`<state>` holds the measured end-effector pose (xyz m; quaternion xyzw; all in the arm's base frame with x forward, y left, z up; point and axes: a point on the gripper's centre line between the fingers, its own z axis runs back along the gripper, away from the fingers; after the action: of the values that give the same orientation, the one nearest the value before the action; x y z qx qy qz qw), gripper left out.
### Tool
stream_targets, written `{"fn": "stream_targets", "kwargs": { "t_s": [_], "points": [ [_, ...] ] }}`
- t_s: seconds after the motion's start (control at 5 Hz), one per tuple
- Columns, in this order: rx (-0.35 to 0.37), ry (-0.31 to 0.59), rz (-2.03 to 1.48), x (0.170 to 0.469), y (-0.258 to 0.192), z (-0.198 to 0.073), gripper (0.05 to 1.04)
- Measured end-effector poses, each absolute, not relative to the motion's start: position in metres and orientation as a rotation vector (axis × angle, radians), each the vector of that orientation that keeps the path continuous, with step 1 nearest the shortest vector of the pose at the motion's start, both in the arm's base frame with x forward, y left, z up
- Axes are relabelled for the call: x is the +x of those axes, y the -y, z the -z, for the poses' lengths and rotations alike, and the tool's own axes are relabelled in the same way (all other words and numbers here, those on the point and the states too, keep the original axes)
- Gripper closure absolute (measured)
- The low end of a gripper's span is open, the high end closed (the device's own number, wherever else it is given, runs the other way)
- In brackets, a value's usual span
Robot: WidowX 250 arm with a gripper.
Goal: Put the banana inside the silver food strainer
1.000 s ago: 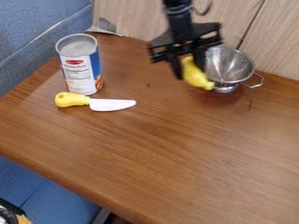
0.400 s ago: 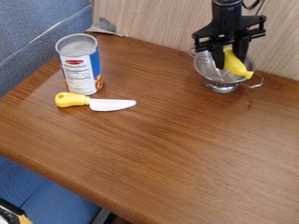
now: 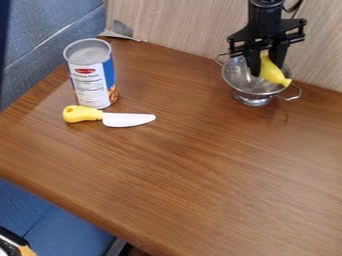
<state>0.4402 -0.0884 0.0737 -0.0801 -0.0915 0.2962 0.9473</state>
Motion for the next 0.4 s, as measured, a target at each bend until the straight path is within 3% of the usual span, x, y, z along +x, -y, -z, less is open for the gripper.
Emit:
{"fn": "stream_targets", "kwargs": {
  "t_s": [0.4],
  "points": [
    [-0.127,0.164,-0.620,0.4478,0.0867,-0.0590,0.679]
  ]
}}
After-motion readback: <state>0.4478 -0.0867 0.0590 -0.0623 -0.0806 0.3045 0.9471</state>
